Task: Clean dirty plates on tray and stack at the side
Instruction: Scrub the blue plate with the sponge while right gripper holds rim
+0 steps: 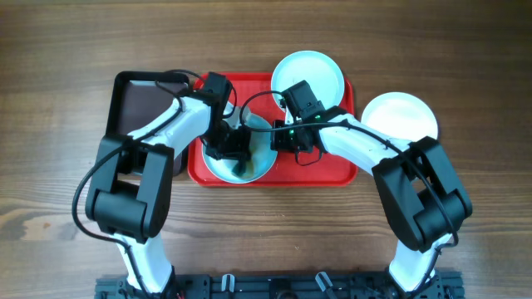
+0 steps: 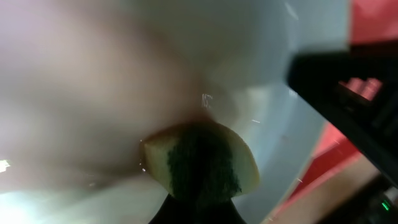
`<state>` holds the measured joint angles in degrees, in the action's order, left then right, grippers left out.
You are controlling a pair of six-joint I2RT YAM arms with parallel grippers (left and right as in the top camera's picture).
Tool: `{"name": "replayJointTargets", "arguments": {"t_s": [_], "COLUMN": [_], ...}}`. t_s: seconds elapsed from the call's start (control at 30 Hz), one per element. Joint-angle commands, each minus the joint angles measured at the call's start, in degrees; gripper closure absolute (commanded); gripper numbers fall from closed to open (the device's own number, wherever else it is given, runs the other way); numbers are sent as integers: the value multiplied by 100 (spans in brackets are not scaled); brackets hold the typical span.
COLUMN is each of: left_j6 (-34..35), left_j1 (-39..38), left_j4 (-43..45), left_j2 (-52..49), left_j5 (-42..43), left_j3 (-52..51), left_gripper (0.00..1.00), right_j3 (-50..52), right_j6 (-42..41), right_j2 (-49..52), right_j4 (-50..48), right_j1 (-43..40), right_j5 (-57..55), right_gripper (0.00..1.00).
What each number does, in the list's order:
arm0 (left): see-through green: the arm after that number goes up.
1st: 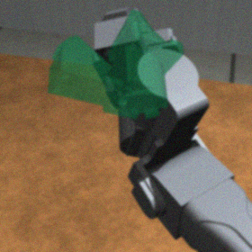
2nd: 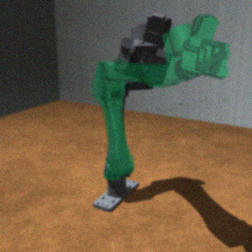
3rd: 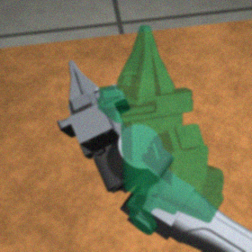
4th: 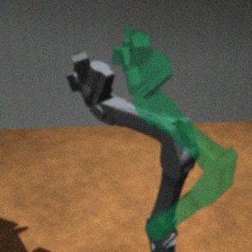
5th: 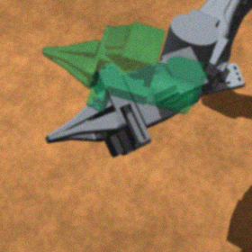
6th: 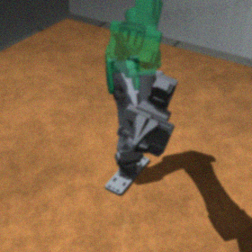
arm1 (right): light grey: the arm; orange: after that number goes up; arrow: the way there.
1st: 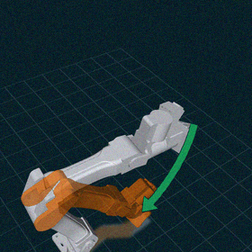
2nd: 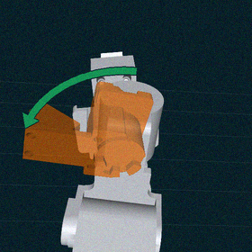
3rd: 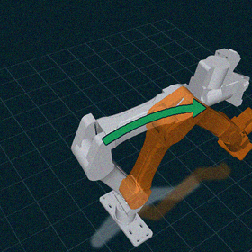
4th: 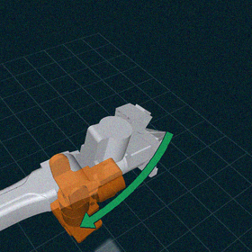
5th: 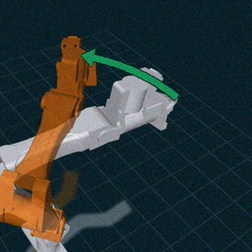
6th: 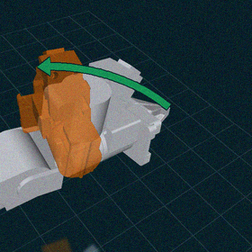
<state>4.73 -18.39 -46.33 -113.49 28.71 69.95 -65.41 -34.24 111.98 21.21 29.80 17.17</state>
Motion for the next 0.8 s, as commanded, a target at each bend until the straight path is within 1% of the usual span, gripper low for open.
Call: {"name": "replayJointTargets", "arguments": {"t_s": [0.0,0.23,0.3,0.4,0.47,0.53,0.67,0.7,0.77], "left_j6": [-433,-358,-13,748,1335,2033,2680,2955,3407], "left_j1": [-83,-83,-83,-72,-57,-13,59,72,72], "left_j4": [326,1703,2004,2157,2004,1495,586,251,-205], "left_j2": [-219,-219,-219,-219,-219,-188,-157,-157,-157], "left_j5": [706,651,249,-966,-1963,-2914,-3731,-4081,-4511], "left_j3": [-149,-149,-149,-149,-146,-127,-26,22,66], "left_gripper": [96,96,96,96,96,96,96,96,96], "right_j3": [17,17,17,17,17,17,17,17,17], "right_j6": [-26,-28,-31,-33,-31,-31,-33,-33,-31], "right_j2": [186,186,186,186,186,186,186,186,186], "right_j4": [48,48,46,44,44,44,31,26,26], "right_j1": [-24,-24,-24,-24,-24,-24,-24,-24,-24], "right_j5": [-11,-13,-13,-15,-15,-15,-13,-13,-13], "right_gripper": [96,96,96,96,96,96,96,96,96]}}
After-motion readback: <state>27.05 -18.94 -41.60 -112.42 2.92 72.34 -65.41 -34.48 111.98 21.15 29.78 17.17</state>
